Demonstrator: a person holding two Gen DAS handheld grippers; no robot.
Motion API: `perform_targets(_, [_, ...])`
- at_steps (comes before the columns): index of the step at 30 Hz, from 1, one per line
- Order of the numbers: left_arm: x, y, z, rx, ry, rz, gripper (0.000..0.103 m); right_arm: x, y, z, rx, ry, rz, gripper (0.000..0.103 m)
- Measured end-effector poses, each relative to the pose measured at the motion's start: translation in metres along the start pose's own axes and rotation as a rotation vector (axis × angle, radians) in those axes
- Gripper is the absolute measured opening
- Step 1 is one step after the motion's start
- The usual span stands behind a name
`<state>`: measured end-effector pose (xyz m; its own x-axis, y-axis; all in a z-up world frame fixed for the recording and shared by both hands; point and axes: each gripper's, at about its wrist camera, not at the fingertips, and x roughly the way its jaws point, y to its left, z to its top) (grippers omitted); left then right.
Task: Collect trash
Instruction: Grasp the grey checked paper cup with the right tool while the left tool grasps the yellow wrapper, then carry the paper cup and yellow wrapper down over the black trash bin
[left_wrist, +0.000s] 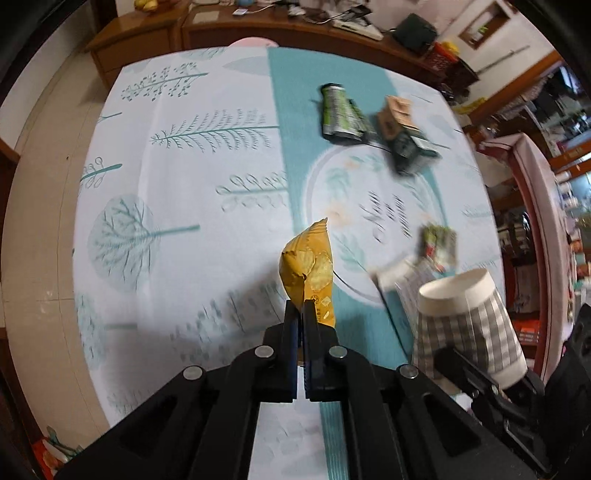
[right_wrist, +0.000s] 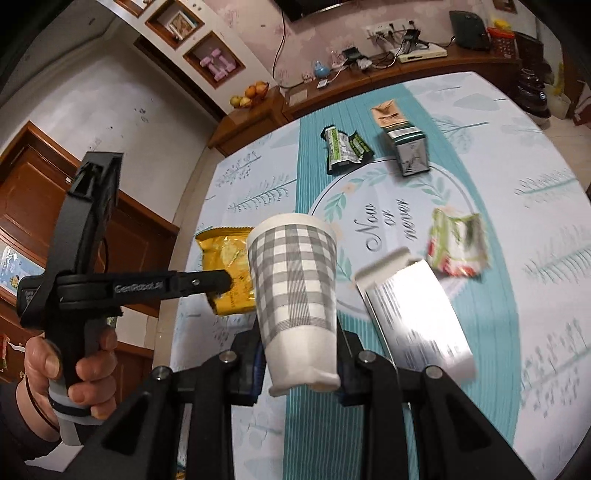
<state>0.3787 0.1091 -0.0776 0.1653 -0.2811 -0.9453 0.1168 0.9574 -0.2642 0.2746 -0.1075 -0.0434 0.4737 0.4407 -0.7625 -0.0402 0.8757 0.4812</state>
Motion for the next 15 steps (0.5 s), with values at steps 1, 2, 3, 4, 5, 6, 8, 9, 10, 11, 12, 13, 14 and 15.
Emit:
perform_targets(1, [-0.009,-0.009,-0.011,0.015,-0.013,-0.005,0.0,-0.007,0.001,-0.005,0.0,-0.008,-0.003,0.028])
perform_targets(2, [-0.015,-0.009,-0.016,0.024,-0.018,-0.007,0.0,-0.014,0.001,-0.011,0.001,-0.013,-0.004,0.028])
perform_targets(3, [-0.022,-0.018,-0.028,0.04,-0.028,-0.011,0.0,-0.024,0.0,-0.019,0.003,-0.02,-0.005,0.028])
perform_targets(4, [-0.028,-0.025,-0.037,0.052,-0.034,-0.014,0.0,-0.027,-0.001,-0.022,0.005,-0.023,-0.006,0.028])
perform_targets(5, [-0.036,-0.03,-0.047,0.065,-0.038,-0.017,0.0,-0.038,-0.003,-0.032,0.007,-0.028,-0.007,0.028])
perform_targets(6, [-0.042,-0.037,-0.058,0.078,-0.044,-0.021,0.0,-0.045,-0.004,-0.039,0.008,-0.031,-0.006,0.028])
perform_targets(8, [-0.051,-0.052,-0.079,0.103,-0.058,-0.023,0.0,-0.059,-0.006,-0.054,0.006,-0.031,-0.009,0.028])
perform_targets(9, [-0.055,-0.06,-0.091,0.117,-0.067,-0.024,0.0,-0.069,-0.007,-0.063,-0.001,-0.036,-0.011,0.028])
perform_targets(10, [-0.06,-0.068,-0.102,0.129,-0.077,-0.024,0.0,-0.076,-0.007,-0.072,-0.008,-0.039,-0.012,0.028])
perform_targets(11, [-0.066,-0.073,-0.114,0.14,-0.089,-0.024,0.0,-0.082,-0.008,-0.082,-0.016,-0.043,-0.015,0.028])
perform_targets(12, [-0.069,-0.08,-0.126,0.149,-0.099,-0.026,0.0,-0.088,-0.01,-0.091,-0.022,-0.046,-0.017,0.028])
perform_targets(13, [-0.072,-0.088,-0.138,0.154,-0.108,-0.029,0.0,-0.095,-0.013,-0.1,-0.024,-0.046,-0.016,0.028])
perform_targets(14, [-0.074,-0.094,-0.151,0.158,-0.116,-0.032,0.0,-0.101,-0.016,-0.109,-0.026,-0.048,-0.015,0.028])
perform_targets(15, [-0.076,-0.101,-0.164,0.162,-0.122,-0.034,0.0,-0.109,-0.019,-0.12,-0.031,-0.049,-0.014,0.028])
